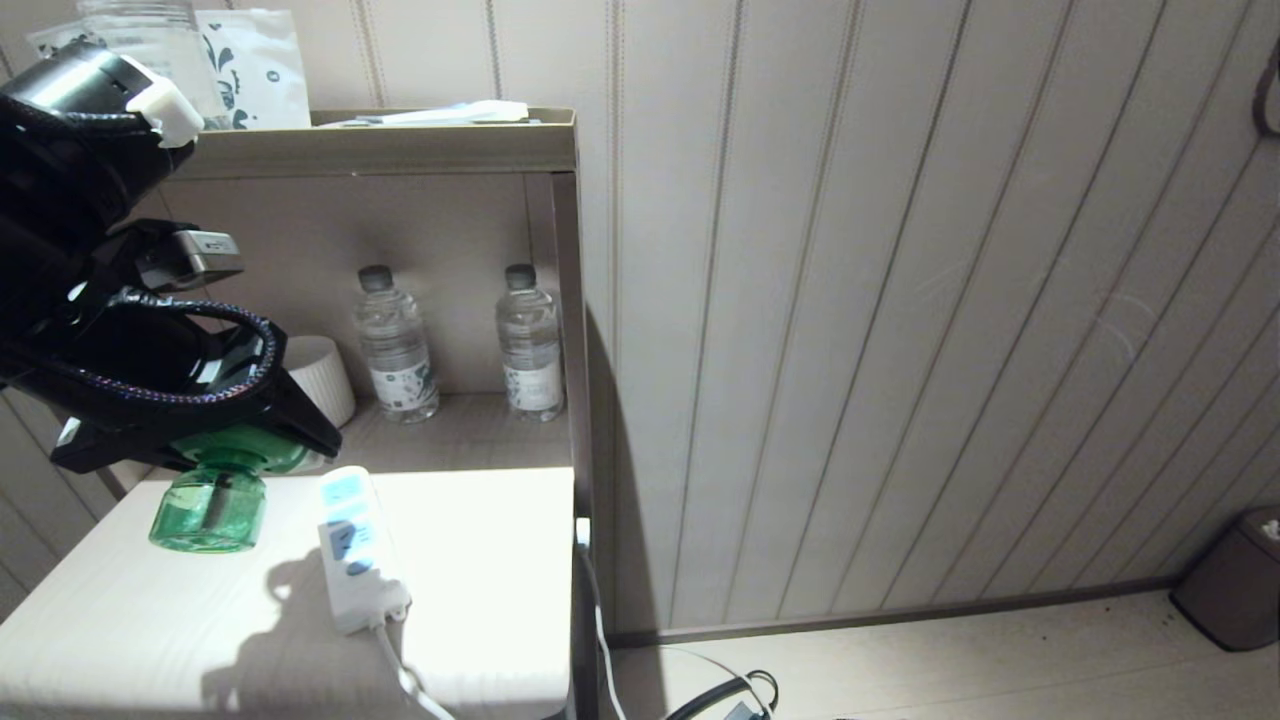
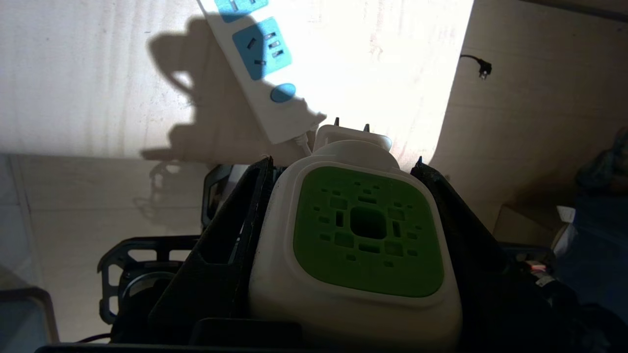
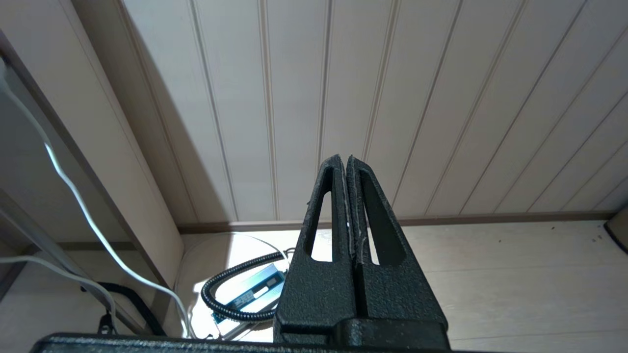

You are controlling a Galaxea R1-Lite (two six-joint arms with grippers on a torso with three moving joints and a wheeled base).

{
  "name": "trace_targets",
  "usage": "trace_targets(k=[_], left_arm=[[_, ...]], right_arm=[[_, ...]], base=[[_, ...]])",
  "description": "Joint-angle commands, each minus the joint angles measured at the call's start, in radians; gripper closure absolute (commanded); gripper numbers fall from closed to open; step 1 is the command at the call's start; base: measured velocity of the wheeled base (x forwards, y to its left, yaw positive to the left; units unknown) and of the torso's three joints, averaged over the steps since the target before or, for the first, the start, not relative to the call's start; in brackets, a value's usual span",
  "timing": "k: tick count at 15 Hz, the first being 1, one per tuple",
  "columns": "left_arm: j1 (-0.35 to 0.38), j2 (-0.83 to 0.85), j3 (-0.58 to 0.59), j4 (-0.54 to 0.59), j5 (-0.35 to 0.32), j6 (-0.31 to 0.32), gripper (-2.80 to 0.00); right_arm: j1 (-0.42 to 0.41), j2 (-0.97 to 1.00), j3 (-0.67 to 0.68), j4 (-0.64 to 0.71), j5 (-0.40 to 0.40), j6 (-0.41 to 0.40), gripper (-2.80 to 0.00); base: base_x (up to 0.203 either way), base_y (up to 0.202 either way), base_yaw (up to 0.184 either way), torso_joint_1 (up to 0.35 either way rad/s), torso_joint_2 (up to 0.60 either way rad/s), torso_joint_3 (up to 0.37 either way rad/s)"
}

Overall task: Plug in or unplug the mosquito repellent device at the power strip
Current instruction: Insert the plug into the socket

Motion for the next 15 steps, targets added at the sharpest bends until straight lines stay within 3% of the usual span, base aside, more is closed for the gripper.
trace_targets(k=[1, 5, 11, 15], left_arm=[[0.0, -0.002, 0.012, 0.005, 0.0, -0.003, 0.0], [0.0, 0.015, 0.032, 0.002, 0.0, -0.002, 0.0], [0.0, 0.018, 0.105, -0.021, -0.002, -0.013, 0.0], [0.0, 0.02, 0.148, -0.007, -0.003, -0.13, 0.0]], right_arm=[[0.0, 0.001, 0.0, 0.001, 0.0, -0.002, 0.0], [0.0, 0.001, 0.0, 0.001, 0.0, -0.002, 0.0], [0.0, 0.001, 0.0, 0.001, 0.0, -0.002, 0.0], [0.0, 0.001, 0.0, 0.0, 0.001, -0.002, 0.0]], base=[[0.0, 0.0, 0.0, 0.202, -0.46, -0.274], [0.0, 0.0, 0.0, 0.142, -0.33, -0.185], [0.0, 0.0, 0.0, 0.01, -0.02, -0.012], [0.0, 0.0, 0.0, 0.0, 0.0, 0.0]])
